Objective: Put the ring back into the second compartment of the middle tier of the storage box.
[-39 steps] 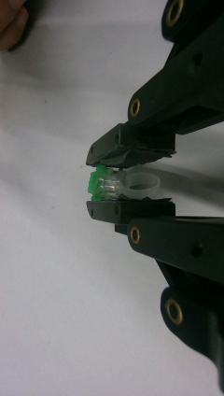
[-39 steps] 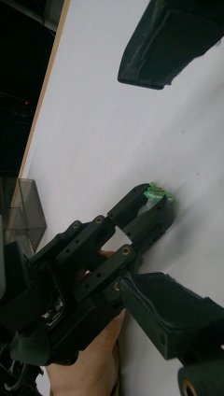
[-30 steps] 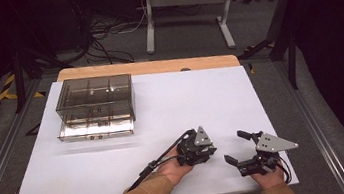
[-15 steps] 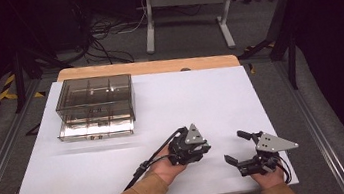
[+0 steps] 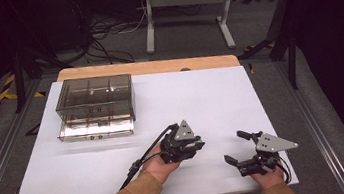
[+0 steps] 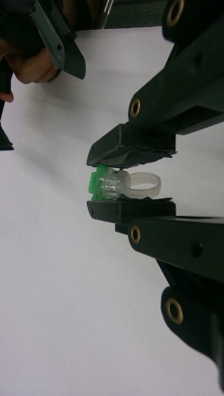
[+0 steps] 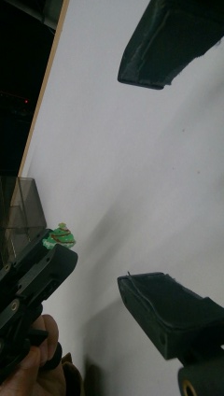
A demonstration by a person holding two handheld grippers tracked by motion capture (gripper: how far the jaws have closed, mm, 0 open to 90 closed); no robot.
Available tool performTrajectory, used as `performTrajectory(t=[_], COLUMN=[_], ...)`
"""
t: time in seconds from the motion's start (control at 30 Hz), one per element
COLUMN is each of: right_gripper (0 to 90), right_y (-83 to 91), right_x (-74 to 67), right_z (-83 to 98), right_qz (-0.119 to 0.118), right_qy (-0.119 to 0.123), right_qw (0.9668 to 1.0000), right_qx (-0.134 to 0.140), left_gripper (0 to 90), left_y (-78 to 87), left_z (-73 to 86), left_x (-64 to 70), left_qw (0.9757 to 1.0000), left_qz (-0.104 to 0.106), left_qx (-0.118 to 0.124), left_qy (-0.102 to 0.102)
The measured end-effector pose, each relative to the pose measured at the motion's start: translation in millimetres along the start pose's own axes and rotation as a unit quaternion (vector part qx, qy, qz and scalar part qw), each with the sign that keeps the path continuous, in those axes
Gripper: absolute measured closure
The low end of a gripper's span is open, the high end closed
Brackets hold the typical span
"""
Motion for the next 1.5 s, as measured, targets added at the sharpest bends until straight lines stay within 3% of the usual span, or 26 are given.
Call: performTrajectory(t=[0.53,0.63,0.97,1.5], right_gripper=[4.2,4.3,4.3,4.4], right_y=[-1.2,-1.3,-1.9,-2.4], right_x=[-0.7,-0.7,-1.7,-1.5], right_z=[0.0,0.1,0.1,0.1], right_qz=[0.000,0.001,-0.001,0.000], right_qy=[0.002,0.003,0.002,0.004], right_qw=[1.0000,1.0000,1.0000,1.0000], right_qx=[0.000,-0.002,-0.003,-0.002], left_gripper=[73.9,73.9,73.8,73.8], left_y=[44.0,54.3,82.7,117.8], left_z=[10.5,14.6,23.9,37.5], left_x=[-21.3,-27.7,-44.7,-60.2], left_qw=[0.9993,0.9990,0.9970,0.9935], left_qz=[-0.038,-0.043,-0.065,-0.103], left_qx=[0.004,0.008,0.020,0.013], left_qy=[0.004,0.013,0.037,0.046])
Point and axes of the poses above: each handheld gripper's, and its own axes: y roughly backward along the jaws, z roughly out of its underside, x roughly to its right, the point moved 4 cm from there along -y, roughly forward along the jaws, and after that the axes turned 4 degrees about z, right-handed, at the moved point
